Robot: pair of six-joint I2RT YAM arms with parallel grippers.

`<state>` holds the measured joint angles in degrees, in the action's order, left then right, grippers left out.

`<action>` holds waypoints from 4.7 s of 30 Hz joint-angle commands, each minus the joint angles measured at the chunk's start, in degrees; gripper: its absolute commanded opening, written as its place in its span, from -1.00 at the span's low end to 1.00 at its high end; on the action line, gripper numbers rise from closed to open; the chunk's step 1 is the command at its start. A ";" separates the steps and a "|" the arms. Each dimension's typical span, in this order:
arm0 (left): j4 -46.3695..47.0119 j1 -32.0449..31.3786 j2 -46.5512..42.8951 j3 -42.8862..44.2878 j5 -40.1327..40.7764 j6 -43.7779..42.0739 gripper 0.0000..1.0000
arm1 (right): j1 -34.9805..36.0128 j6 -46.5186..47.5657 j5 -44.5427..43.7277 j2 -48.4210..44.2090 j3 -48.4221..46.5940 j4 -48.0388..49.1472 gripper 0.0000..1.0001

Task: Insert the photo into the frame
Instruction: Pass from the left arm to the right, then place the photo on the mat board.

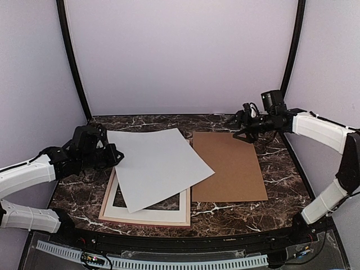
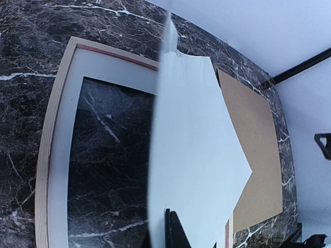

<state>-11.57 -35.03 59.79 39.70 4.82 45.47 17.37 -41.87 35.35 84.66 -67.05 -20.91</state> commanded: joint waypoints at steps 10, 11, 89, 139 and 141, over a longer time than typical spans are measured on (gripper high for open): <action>12.12 2.86 -6.81 -8.57 3.92 16.48 -1.00 | 16.43 -9.53 -3.28 10.34 8.42 19.41 0.51; 12.64 2.86 -7.04 -8.89 3.90 17.10 -1.00 | 17.21 -10.36 -3.20 11.35 8.73 20.52 0.51; 20.33 -1.01 0.47 -16.59 -12.41 22.02 -0.55 | 12.72 -14.79 -6.51 35.55 1.52 45.04 -1.00; -0.92 1.50 0.85 -3.36 2.17 -2.08 0.74 | 9.98 12.92 8.68 44.29 -21.85 9.80 -0.65; -0.23 1.74 1.59 -3.40 2.09 -2.33 0.75 | 10.13 12.23 8.51 43.98 -20.55 11.20 -0.60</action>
<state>-14.31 -33.91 60.47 34.89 6.35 44.95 26.96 -28.10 43.46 129.27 -89.82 -14.20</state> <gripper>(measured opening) 0.870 0.182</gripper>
